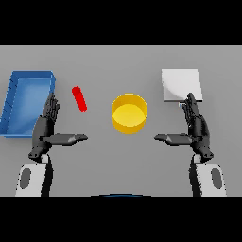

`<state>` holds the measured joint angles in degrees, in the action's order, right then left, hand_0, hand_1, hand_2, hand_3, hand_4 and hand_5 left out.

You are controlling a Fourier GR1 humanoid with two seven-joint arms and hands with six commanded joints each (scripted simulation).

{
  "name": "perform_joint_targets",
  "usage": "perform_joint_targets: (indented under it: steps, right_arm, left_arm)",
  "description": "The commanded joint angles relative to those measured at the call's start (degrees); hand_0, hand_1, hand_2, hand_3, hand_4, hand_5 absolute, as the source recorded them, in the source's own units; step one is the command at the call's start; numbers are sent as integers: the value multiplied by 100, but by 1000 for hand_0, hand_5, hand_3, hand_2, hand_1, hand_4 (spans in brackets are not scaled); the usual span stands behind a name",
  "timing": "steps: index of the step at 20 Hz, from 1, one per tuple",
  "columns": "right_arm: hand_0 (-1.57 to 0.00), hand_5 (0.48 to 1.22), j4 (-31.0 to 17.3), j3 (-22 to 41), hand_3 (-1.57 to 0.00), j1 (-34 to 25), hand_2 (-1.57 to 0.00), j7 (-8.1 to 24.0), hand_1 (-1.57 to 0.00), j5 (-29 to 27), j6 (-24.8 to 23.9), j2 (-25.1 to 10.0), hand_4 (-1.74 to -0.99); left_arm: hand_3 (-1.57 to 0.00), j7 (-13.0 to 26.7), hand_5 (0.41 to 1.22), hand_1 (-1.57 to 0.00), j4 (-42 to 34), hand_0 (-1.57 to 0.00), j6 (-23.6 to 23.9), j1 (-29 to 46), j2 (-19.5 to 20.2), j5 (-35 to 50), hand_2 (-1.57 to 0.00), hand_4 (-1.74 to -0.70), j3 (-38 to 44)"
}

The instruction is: Pick up the red beaker and tilt it to pour out 1 green nut into yellow bowl. Pick up the yellow bowl and place it on the metallic measuring scale.

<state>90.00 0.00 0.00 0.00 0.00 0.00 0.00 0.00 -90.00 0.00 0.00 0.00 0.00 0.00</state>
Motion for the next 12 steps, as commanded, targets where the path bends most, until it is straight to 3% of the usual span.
perform_joint_targets:
  steps: [1, 6, 7, 8, 12]
  right_arm:
    - [1, 681, 4, 4, 1, 4, 1, -2, 1, 1, -6, 4, -1245]
    - [1, 681, 41, 64, 1, 34, 1, 44, 1, 17, -8, 62, -1245]
    - [1, 681, 302, 284, 1, 271, 1, -434, 1, 597, -113, -213, -1245]
    - [1, 678, 496, 445, 1, 491, 1, -690, 1, 956, -165, -362, -1242]
    - [1, 678, 730, 701, 1, 647, 1, -577, 1, 1507, -314, -440, -1235]
  left_arm:
    - [1, 6, 652, 1, 6, 1, 8, -10, -1, 1, 1, -1204, 2]
    - [1, 66, 652, 1, 119, 1, 37, -161, 19, 16, 1, -1204, 64]
    - [1, 30, 652, 1, -146, 1, 12, 28, 141, -283, 1, -1204, -181]
    - [1, -54, 649, 1, -356, 1, -9, 215, 234, -492, 1, -1207, -339]
    - [1, 361, 660, 1, -650, 1, -14, 360, 325, -772, 1, -1224, -571]
